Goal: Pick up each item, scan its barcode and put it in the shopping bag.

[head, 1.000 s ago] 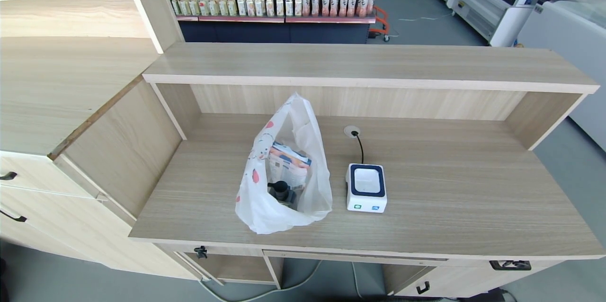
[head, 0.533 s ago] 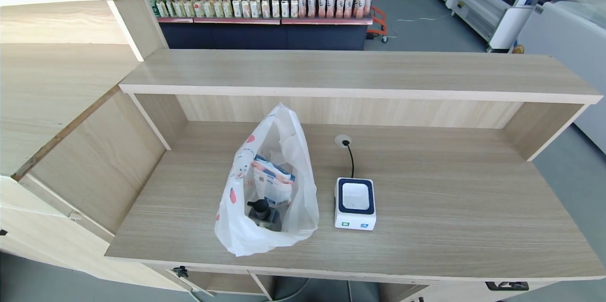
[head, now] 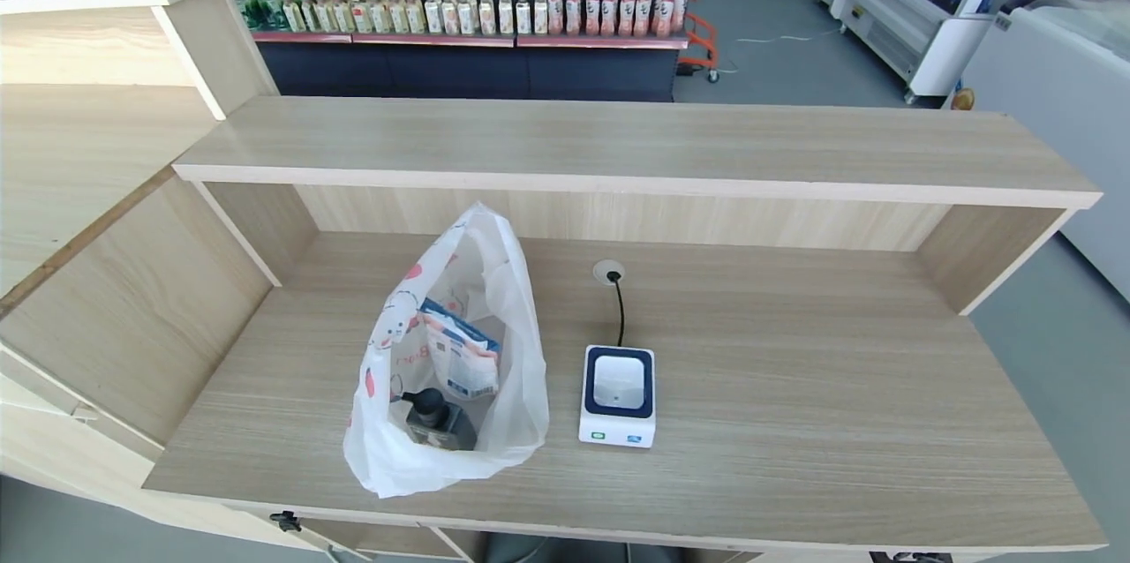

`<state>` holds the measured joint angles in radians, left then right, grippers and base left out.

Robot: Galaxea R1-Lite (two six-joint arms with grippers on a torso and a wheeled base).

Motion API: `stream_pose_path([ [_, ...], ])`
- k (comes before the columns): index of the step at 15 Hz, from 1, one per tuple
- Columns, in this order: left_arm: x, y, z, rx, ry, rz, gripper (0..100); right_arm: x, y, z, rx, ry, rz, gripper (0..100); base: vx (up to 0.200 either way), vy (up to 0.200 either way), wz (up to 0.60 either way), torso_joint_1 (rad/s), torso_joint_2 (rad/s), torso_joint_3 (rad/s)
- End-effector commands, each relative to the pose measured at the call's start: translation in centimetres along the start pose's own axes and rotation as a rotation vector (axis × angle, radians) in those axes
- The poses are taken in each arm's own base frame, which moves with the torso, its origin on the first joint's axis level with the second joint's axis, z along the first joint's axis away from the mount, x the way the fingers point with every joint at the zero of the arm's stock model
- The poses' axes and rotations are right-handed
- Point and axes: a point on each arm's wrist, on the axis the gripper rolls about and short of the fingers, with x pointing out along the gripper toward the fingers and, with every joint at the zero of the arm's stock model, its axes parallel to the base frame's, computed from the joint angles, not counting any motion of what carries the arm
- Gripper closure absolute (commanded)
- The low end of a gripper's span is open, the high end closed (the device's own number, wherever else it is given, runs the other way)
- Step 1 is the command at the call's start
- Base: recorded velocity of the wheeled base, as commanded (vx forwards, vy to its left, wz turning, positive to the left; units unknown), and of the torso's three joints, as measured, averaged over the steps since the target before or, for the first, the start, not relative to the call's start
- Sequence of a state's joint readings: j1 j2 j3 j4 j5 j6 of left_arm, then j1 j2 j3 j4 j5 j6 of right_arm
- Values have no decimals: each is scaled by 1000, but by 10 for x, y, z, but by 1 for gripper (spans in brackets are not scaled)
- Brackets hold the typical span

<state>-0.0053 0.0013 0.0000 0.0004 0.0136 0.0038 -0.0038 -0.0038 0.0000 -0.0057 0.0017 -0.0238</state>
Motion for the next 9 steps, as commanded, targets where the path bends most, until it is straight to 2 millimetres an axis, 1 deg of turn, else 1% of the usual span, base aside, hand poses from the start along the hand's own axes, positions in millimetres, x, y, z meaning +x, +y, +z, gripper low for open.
stream_pose_path([
  [1,0,0,0,1,-2,-1,0,0,0,0,-1,3,1,100,0,0,0,0,0,0],
  [2,0,0,0,-1,-2,1,0,0,0,0,-1,3,1,100,0,0,0,0,0,0],
  [5,0,0,0,2,-2,1,0,0,0,0,-1,3,1,100,200,0,0,-2,-1,4],
  [9,0,0,0,1,-2,1,0,0,0,0,-1,3,1,100,0,0,0,0,0,0],
])
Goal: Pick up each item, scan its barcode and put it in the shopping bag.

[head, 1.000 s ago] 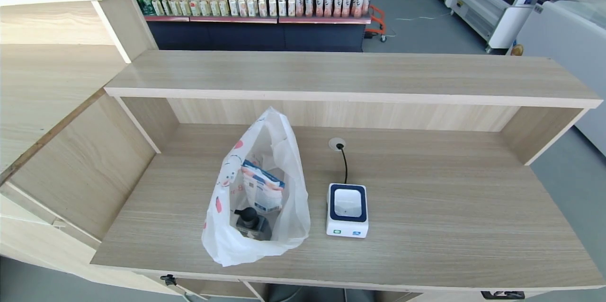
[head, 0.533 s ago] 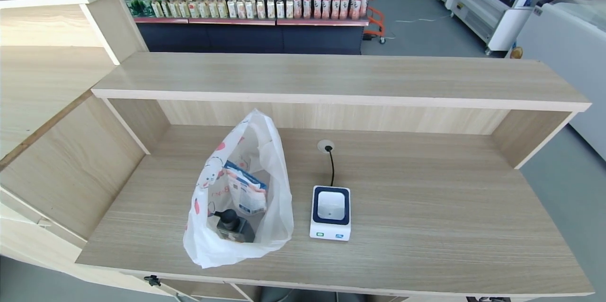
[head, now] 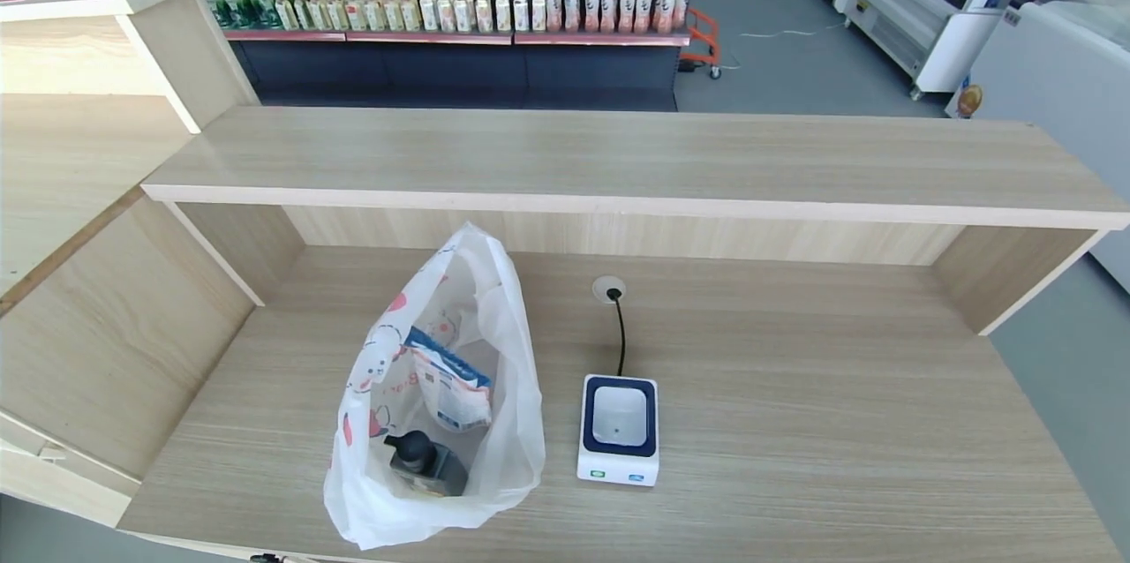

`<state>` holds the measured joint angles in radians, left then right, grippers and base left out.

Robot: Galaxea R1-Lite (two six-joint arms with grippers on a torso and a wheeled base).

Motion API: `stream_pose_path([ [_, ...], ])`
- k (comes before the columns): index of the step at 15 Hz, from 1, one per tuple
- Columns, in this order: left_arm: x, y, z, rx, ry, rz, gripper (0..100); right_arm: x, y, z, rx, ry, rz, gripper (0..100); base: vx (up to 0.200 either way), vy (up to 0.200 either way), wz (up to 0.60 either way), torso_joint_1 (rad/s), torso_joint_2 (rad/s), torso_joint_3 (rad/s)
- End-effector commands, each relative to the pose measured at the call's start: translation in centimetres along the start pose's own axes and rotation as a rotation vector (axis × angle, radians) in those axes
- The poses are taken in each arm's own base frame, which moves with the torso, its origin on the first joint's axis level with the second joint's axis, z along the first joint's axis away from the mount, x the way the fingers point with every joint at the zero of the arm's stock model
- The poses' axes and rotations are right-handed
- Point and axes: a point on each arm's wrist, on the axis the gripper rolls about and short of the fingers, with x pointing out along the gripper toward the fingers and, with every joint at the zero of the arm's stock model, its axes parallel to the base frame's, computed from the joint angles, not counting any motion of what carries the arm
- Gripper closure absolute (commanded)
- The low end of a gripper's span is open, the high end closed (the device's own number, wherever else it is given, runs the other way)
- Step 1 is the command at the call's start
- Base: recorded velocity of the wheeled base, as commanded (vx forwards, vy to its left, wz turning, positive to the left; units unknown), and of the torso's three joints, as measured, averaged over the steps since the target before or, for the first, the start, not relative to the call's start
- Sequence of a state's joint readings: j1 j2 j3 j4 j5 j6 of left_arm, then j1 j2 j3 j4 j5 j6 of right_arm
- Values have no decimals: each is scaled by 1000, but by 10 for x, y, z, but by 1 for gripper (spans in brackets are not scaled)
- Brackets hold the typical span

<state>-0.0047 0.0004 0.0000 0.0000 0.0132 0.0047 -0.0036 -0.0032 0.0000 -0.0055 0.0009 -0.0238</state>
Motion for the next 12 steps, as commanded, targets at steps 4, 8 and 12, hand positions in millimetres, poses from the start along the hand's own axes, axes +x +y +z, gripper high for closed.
stream_pose_path([
  [4,0,0,0,0,0,1,0,0,0,0,-1,3,1,100,0,0,0,0,0,0],
  [8,0,0,0,0,0,1,0,0,0,0,-1,3,1,100,0,0,0,0,0,0],
  [12,0,0,0,-2,0,1,0,0,0,0,-1,3,1,100,0,0,0,0,0,0],
])
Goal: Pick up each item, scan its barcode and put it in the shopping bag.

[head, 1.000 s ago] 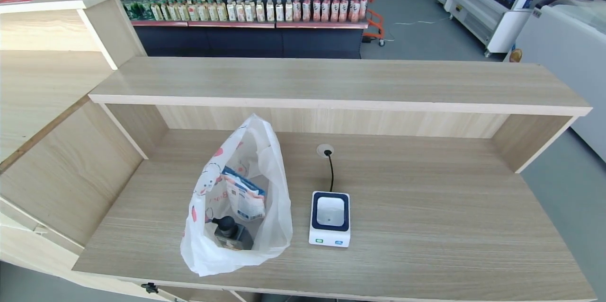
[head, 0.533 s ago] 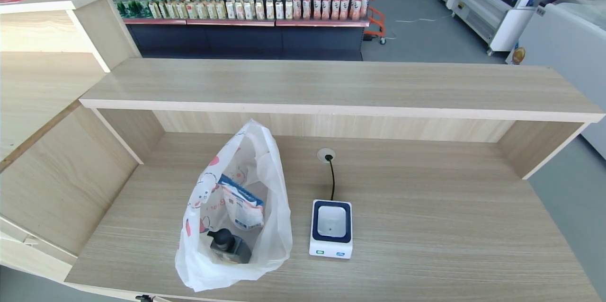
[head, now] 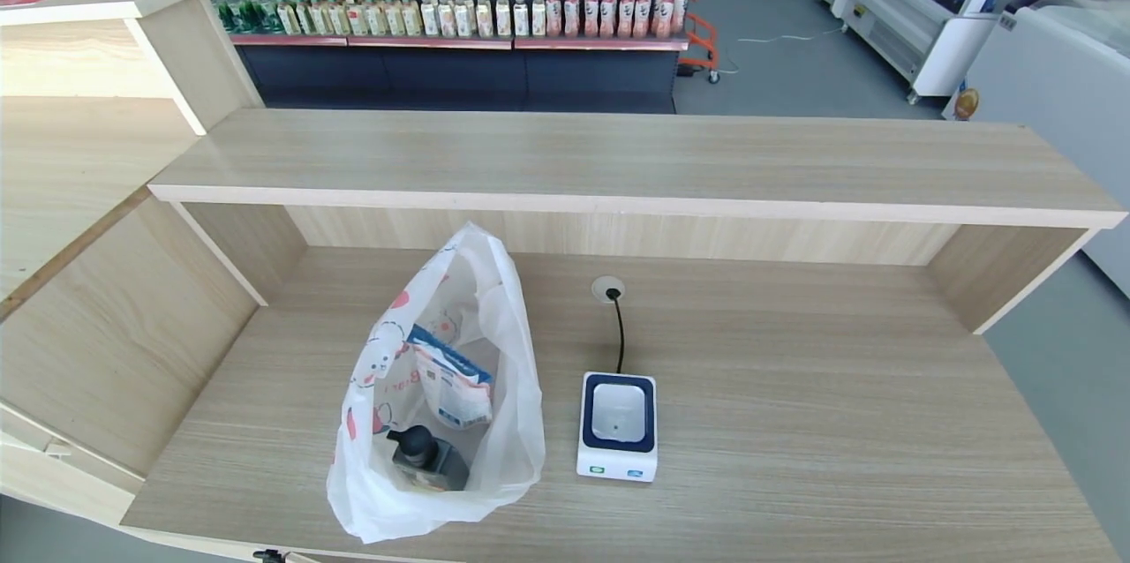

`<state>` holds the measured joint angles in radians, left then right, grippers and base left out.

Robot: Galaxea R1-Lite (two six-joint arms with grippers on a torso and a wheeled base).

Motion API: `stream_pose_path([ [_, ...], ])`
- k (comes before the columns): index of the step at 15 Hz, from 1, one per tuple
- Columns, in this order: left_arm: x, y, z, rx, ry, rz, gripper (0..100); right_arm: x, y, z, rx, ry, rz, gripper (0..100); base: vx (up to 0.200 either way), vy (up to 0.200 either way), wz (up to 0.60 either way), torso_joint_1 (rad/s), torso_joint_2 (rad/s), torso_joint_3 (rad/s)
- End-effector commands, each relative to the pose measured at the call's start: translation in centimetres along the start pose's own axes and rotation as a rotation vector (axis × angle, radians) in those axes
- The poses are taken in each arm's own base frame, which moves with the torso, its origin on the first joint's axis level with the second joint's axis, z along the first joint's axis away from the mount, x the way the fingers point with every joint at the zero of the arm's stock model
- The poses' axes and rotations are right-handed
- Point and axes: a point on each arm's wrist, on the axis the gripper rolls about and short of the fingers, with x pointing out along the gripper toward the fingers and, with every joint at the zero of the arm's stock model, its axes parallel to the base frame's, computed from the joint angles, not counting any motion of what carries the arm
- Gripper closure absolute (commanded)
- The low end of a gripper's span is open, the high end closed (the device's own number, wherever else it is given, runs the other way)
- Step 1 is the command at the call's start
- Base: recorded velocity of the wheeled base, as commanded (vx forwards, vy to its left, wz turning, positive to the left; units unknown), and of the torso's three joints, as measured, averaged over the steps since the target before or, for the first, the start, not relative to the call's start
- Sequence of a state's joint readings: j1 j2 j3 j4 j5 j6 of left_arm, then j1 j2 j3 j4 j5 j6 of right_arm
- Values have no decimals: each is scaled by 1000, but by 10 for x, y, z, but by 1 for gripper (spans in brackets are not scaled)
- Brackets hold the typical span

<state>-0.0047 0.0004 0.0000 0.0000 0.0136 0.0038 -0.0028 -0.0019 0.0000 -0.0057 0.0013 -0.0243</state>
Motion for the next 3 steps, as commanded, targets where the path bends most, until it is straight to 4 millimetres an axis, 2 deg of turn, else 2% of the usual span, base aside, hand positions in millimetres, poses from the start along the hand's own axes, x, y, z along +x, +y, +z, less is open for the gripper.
stream_pose_path([
  [1,0,0,0,1,0,0,0,0,0,0,0,2,0,100,0,0,0,0,0,0],
  [3,0,0,0,1,0,0,0,0,0,0,0,2,0,100,0,0,0,0,0,0],
])
